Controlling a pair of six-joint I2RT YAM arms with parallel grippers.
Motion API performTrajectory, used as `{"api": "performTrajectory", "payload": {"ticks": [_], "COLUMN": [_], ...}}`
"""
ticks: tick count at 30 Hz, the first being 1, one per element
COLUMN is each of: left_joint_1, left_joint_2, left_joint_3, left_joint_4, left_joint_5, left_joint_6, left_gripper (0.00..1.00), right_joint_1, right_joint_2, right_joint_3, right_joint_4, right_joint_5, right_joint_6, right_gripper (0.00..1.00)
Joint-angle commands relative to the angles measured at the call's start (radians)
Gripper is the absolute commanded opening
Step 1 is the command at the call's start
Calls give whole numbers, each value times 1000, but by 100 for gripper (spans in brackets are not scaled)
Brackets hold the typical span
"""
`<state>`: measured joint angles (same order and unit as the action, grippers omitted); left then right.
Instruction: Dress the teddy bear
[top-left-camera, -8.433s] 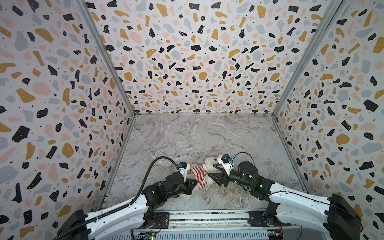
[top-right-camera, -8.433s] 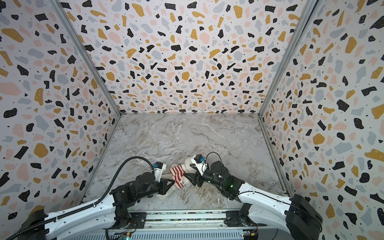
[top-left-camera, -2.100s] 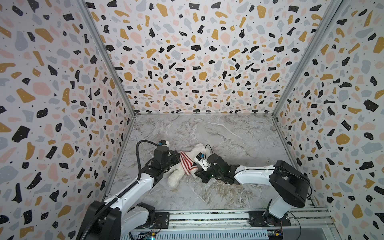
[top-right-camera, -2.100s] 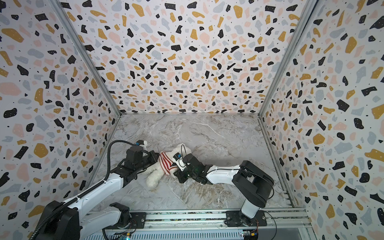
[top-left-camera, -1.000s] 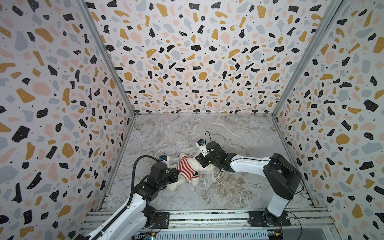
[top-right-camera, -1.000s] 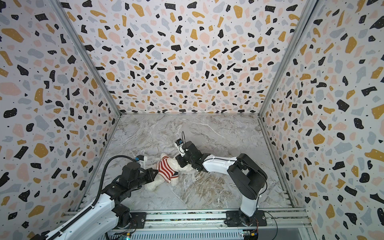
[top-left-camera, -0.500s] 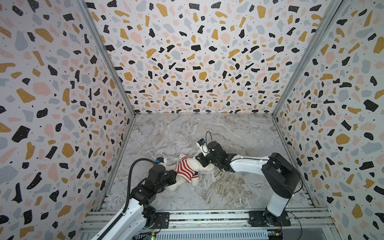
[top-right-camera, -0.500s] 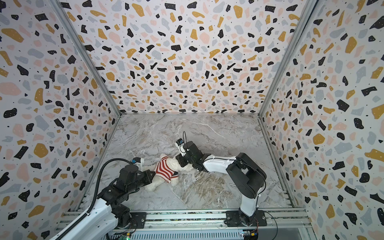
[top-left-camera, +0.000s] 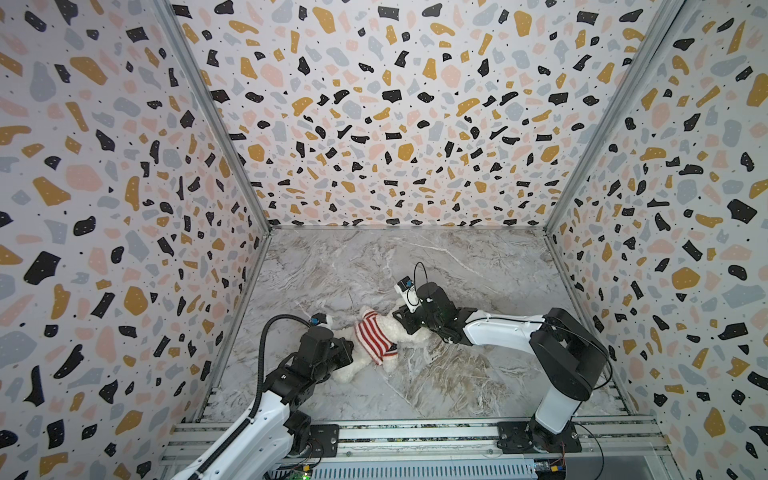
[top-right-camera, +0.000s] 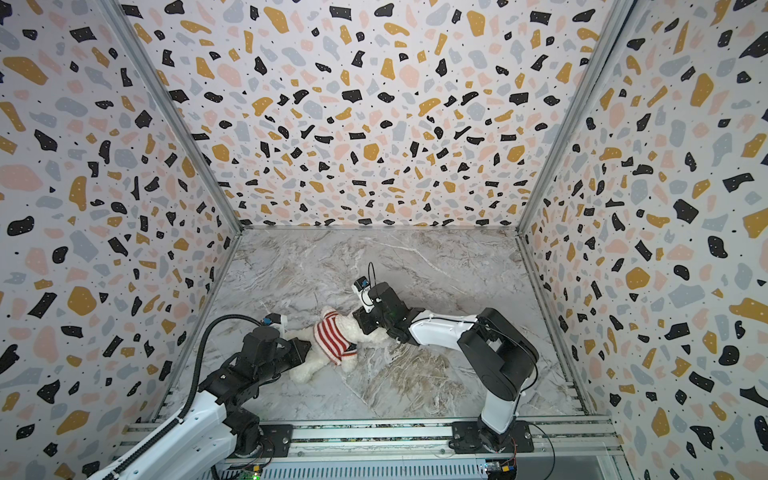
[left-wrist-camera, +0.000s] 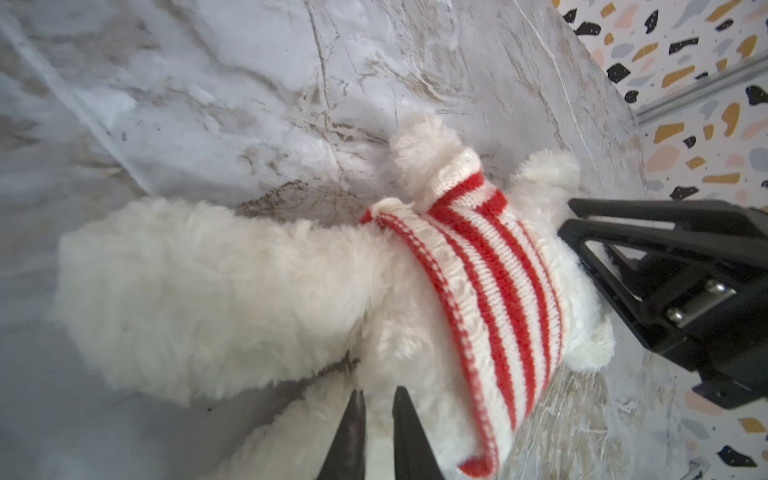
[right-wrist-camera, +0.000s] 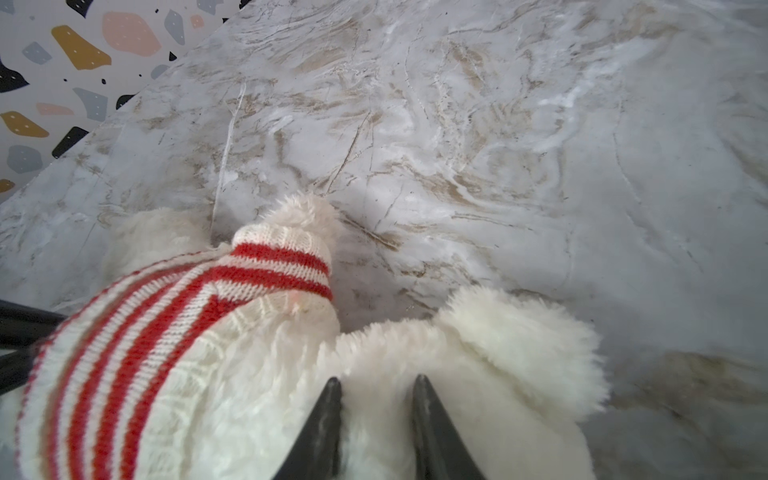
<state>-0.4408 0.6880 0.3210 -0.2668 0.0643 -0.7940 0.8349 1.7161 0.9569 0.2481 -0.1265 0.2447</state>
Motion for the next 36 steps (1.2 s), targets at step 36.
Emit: {"api": "performTrajectory", "payload": {"ticks": [36], "left_joint_1": [-731], "left_joint_2": [538], "left_joint_3": [396], "left_joint_4": [-192], "left_joint_5": [-463], "left_joint_6": [42], "left_gripper": [58], "right_joint_1": [-308], "right_joint_2": [-613], "right_joint_3": [-329], "right_joint_4": [-80], "right_joint_5": [-147], "right_joint_6": [130], "right_gripper": [36]}}
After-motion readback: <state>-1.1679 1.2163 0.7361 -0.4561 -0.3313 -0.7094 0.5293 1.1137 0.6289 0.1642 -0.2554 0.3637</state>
